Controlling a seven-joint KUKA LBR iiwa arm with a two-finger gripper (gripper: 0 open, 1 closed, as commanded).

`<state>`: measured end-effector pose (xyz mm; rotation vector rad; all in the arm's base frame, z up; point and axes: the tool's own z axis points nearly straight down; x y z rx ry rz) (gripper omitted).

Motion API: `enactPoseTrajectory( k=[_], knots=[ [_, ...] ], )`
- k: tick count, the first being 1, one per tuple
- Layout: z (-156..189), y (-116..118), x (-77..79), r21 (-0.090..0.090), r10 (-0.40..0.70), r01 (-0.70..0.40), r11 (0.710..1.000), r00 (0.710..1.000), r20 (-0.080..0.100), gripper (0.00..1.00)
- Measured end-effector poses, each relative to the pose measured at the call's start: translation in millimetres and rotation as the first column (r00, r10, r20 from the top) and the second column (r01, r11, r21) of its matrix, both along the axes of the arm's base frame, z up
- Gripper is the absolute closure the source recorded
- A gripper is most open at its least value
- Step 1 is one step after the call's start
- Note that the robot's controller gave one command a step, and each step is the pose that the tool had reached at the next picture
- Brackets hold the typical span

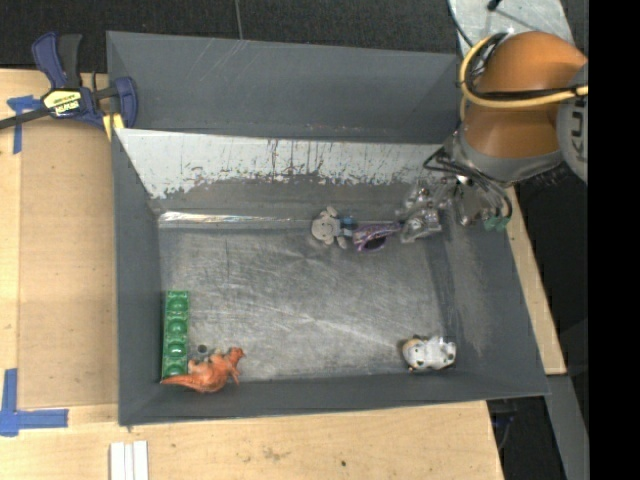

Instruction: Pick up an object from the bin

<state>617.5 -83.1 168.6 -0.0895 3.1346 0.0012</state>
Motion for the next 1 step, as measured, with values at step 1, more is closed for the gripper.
enactPoseTrajectory(
  k=[1],
  knots=[
    [39.8, 8.6, -21.7, -0.004, -0.019, 0.019, 1.000, 1.000, -0.008, 1.00]
  ],
)
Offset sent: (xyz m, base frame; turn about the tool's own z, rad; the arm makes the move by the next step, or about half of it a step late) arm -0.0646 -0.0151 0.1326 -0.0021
